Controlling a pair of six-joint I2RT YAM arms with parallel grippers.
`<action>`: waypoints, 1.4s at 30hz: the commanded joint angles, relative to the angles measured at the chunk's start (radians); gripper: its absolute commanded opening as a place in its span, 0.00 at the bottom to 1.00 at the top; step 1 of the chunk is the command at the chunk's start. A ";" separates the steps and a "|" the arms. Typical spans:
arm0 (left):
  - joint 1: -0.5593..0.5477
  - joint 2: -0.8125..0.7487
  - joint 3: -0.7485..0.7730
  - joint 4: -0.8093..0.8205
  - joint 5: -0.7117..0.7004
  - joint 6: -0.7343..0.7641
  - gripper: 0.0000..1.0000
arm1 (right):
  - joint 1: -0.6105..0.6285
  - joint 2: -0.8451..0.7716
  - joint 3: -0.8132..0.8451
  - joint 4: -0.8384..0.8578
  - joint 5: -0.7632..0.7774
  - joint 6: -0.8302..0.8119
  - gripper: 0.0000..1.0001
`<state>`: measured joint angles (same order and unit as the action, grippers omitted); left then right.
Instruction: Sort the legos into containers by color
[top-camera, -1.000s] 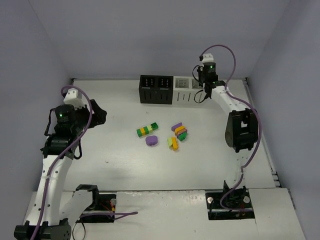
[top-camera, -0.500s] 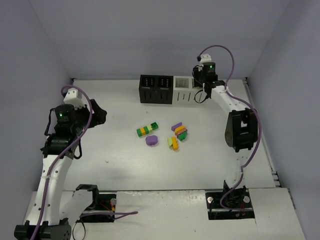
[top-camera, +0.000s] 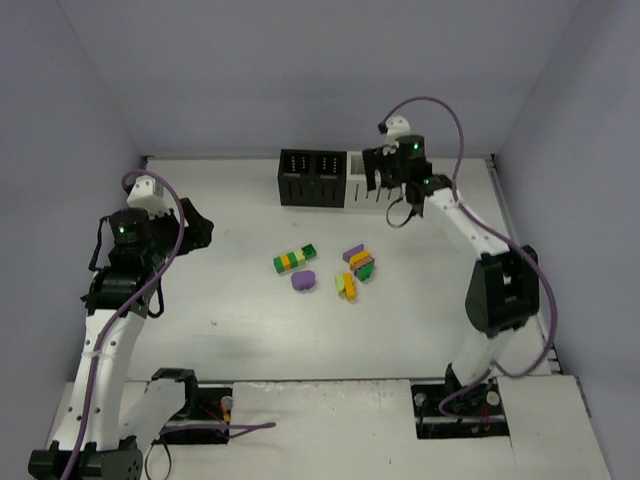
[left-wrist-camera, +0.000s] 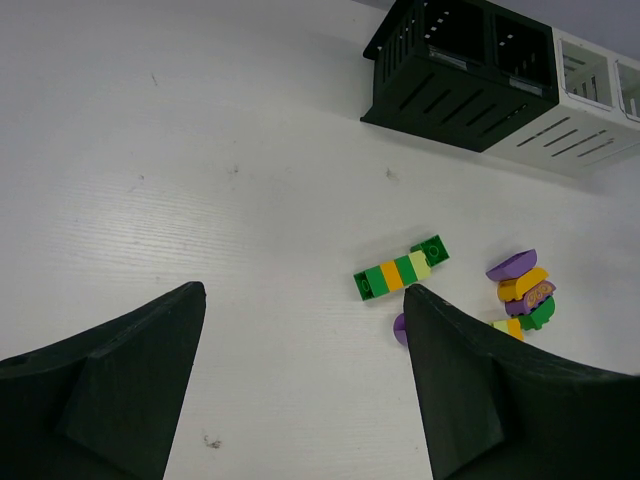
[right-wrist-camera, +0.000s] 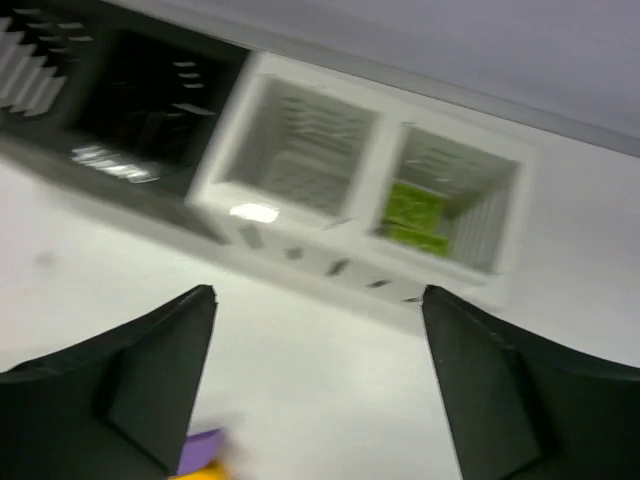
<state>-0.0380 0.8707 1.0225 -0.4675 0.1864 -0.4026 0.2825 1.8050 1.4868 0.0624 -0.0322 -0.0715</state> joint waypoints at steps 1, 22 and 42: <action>0.009 -0.007 0.041 0.047 0.002 -0.004 0.74 | 0.124 -0.160 -0.088 0.048 -0.034 0.018 0.84; 0.009 0.007 0.042 0.041 -0.005 0.001 0.74 | 0.561 0.011 -0.320 0.068 -0.120 0.003 1.00; 0.009 0.013 0.042 0.043 0.002 -0.002 0.74 | 0.563 0.056 -0.333 0.108 -0.107 -0.017 0.20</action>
<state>-0.0372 0.8772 1.0225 -0.4679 0.1825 -0.4023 0.8459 1.9129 1.1416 0.1211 -0.1471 -0.0799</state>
